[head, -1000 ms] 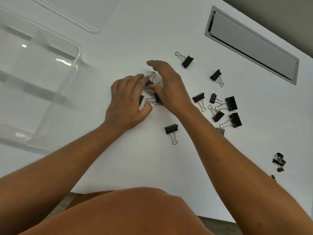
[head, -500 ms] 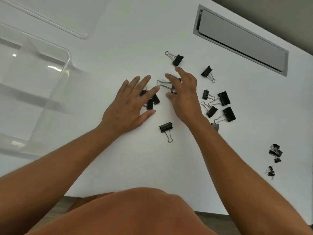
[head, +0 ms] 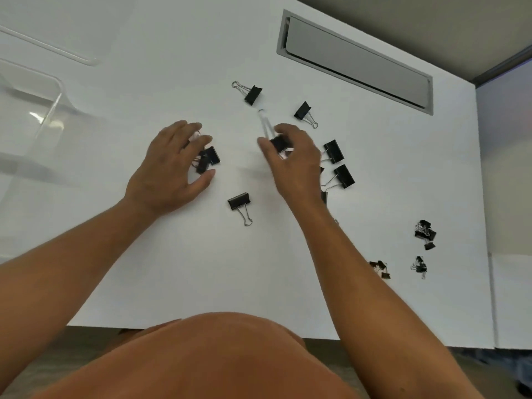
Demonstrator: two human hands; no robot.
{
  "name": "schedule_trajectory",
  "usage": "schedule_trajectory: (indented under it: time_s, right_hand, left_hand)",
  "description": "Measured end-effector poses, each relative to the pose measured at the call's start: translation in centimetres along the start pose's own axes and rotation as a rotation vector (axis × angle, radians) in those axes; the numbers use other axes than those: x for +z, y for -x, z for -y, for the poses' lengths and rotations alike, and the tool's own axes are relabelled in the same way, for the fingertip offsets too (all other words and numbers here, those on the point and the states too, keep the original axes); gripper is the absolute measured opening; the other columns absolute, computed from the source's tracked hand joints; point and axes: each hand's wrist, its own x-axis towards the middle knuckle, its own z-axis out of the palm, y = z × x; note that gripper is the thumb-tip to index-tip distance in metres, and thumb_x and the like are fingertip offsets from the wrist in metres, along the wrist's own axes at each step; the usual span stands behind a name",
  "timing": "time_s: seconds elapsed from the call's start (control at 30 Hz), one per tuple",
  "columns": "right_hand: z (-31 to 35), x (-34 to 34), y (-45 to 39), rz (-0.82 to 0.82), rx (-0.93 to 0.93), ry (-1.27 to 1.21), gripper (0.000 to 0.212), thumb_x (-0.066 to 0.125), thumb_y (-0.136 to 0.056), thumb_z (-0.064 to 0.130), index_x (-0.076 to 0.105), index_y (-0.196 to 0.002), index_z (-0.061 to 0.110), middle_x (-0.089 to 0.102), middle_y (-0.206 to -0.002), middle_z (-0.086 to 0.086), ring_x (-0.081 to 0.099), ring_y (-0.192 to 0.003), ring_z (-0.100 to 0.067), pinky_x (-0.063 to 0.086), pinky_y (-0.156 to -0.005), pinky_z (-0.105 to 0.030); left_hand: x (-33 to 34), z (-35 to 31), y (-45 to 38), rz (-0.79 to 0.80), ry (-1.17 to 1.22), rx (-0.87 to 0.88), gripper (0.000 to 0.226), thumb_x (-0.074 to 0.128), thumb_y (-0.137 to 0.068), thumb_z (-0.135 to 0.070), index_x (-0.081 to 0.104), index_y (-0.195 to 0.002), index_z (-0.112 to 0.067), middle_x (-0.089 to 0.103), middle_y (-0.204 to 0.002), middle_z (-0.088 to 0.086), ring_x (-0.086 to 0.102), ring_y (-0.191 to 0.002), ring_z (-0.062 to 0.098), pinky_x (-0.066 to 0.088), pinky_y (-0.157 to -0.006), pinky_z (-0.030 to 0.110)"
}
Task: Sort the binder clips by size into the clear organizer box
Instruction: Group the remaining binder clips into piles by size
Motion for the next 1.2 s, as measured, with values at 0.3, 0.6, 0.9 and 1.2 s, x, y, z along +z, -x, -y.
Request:
schedule_trajectory:
  time_s: [0.3, 0.6, 0.9, 1.2]
  right_hand:
    - [-13.1, -9.3, -1.0, -0.073, -0.075, 0.246, 0.037, 0.053, -0.106, 0.034, 0.057, -0.139, 0.019, 0.047, -0.127, -0.008, 0.058, -0.107, -0.029, 0.051, -0.098, -0.042]
    - [-16.8, -7.6, -2.5, -0.011, -0.162, 0.127, 0.034, 0.048, -0.107, 0.022, 0.065, -0.134, 0.012, 0.053, -0.121, -0.011, 0.056, -0.108, -0.029, 0.051, -0.097, -0.044]
    - [-19.1, -8.1, -3.9, 0.118, -0.504, 0.396, 0.042, 0.045, -0.108, 0.032, 0.057, -0.148, 0.024, 0.046, -0.159, -0.004, 0.043, -0.142, -0.034, 0.036, -0.118, -0.045]
    - [-22.4, -12.3, -8.9, -0.035, -0.274, 0.443, 0.040, 0.048, -0.094, 0.023, 0.065, -0.130, 0.017, 0.054, -0.143, -0.009, 0.056, -0.111, -0.034, 0.046, -0.093, -0.042]
  left_hand:
    - [0.7, -6.0, 4.6, -0.111, -0.101, -0.289, 0.044, 0.047, -0.108, -0.037, 0.052, -0.145, -0.014, 0.040, -0.161, 0.011, 0.031, -0.153, 0.036, 0.019, -0.120, 0.063]
    - [3.8, -15.0, 8.1, -0.039, 0.016, -0.608, 0.055, 0.030, -0.110, -0.048, 0.039, -0.155, -0.017, 0.021, -0.171, 0.007, 0.011, -0.161, 0.031, 0.004, -0.127, 0.063]
    - [4.5, -15.1, 7.8, -0.038, -0.137, -0.599, 0.057, 0.033, -0.109, -0.046, 0.041, -0.155, -0.014, 0.022, -0.171, 0.010, 0.016, -0.160, 0.036, 0.010, -0.126, 0.064]
    - [4.8, -15.0, 7.8, -0.018, -0.256, -0.566, 0.063, 0.032, -0.108, -0.052, 0.036, -0.159, -0.016, 0.015, -0.174, 0.013, 0.017, -0.159, 0.039, 0.013, -0.124, 0.064]
